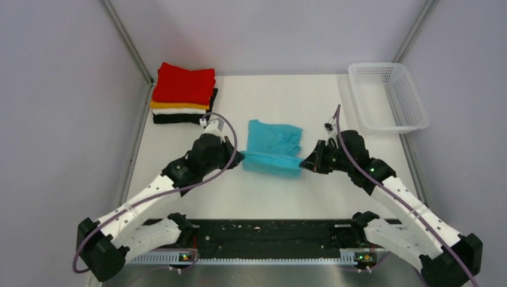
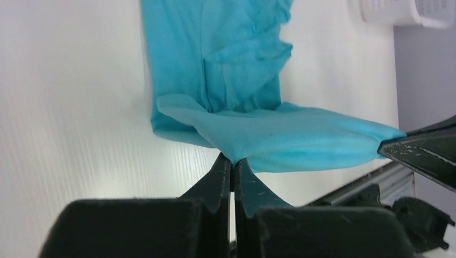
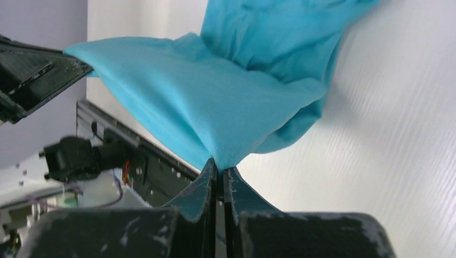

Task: Fold and stack the t-shirts
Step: Fold the long partially folded tshirt into a neat square

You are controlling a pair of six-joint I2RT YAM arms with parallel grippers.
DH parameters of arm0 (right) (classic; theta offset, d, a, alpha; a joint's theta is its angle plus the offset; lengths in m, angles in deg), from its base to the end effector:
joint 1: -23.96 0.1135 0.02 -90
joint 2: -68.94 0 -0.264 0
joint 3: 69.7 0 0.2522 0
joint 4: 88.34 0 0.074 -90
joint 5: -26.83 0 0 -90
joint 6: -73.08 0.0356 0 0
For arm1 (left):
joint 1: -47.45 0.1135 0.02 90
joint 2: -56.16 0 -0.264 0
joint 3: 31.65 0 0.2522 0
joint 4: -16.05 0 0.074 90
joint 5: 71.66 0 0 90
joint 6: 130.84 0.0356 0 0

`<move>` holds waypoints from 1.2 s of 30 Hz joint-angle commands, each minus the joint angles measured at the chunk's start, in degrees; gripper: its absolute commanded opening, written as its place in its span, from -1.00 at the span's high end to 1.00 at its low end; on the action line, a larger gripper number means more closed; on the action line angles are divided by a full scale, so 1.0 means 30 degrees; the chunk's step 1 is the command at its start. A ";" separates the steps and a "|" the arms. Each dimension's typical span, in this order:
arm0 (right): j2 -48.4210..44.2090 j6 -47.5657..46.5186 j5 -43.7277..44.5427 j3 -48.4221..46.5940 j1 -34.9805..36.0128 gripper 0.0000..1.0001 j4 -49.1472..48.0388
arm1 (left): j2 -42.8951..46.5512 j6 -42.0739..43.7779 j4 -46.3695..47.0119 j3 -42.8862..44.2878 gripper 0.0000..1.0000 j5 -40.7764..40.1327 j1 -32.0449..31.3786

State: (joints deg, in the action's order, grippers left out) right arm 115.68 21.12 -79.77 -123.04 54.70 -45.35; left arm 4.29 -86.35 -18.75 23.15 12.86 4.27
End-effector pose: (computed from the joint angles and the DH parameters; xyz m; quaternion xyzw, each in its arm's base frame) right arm 0.1466 0.0990 0.2706 -0.0087 0.8856 0.3584 0.2955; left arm 0.1495 -0.1356 0.2763 -0.0410 0.8724 -0.3093 0.3762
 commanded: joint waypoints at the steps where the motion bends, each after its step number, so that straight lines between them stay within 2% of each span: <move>1: 0.2073 -0.1387 0.0091 -0.1527 -0.2278 1.00 -0.3089 | -0.2824 0.2541 0.1899 0.2660 1.00 0.1551 0.2705; 5: 0.4467 -0.1696 -0.1712 -0.2333 -0.4512 1.00 -0.4872 | -0.5976 0.3214 0.2100 0.5050 1.00 0.2693 0.4114; 12: 0.8747 -0.1763 -0.3397 -0.3783 -0.5931 1.00 -0.7075 | -1.1267 0.3196 0.2552 0.8579 1.00 0.4518 0.5896; 15: 1.0683 -0.1850 -0.3405 -0.4409 -0.6321 1.00 -0.7574 | -1.3286 0.3507 0.1970 0.9948 1.00 0.4615 0.6497; 19: 1.2957 -0.1689 -0.3520 -0.4948 -0.6669 1.00 -0.8910 | -1.5715 0.3822 0.1810 1.1481 1.00 0.6744 0.7157; 25: 1.6178 -0.1908 -0.3404 -0.6355 -0.7126 1.00 -1.0041 | -1.8779 0.3794 0.1101 1.3565 1.00 0.6927 0.7669; 26: 1.6705 -0.1875 -0.3450 -0.6578 -0.7253 1.00 -1.0485 | -1.9132 0.3778 0.1007 1.3882 0.87 0.6963 0.7759; 27: 1.7185 -0.1885 -0.3547 -0.6866 -0.7364 0.88 -1.0910 | -1.9458 0.3805 0.0897 1.4262 0.58 0.6979 0.7810; 28: 1.7732 -0.1879 -0.3574 -0.7308 -0.7474 0.51 -1.1069 | -1.9671 0.3944 0.0802 1.4694 0.32 0.6996 0.7853; 29: 1.8133 -0.1985 -0.3680 -0.7873 -0.7531 0.03 -1.1027 | -1.9910 0.4207 0.0593 1.5210 -0.19 0.7108 0.7903; 30: 1.8451 -0.2295 -0.3711 -0.8441 -0.7524 -0.53 -1.0754 | -2.0053 0.4441 0.0208 1.5838 -0.86 0.7206 0.7909; 31: 1.8567 -0.2476 -0.3576 -0.8937 -0.7548 -0.89 -1.0138 | -2.0100 0.4529 -0.0294 1.6396 -0.96 0.7214 0.7906; 32: 1.8454 -0.2568 -0.3287 -0.9229 -0.7530 -0.96 -0.9823 | -1.9993 0.4627 -0.0580 1.6759 -0.97 0.7183 0.7902; 36: 1.6619 -0.2171 -0.3154 -0.7790 -0.7430 -0.97 -1.0288 | -1.8843 0.4488 0.0336 1.5858 -0.97 0.8394 0.7874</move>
State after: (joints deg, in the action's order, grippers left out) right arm 171.27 15.04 -89.74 -147.03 32.39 -73.50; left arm -56.74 -73.94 -19.53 70.42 34.11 27.81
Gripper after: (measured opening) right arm 0.984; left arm 0.986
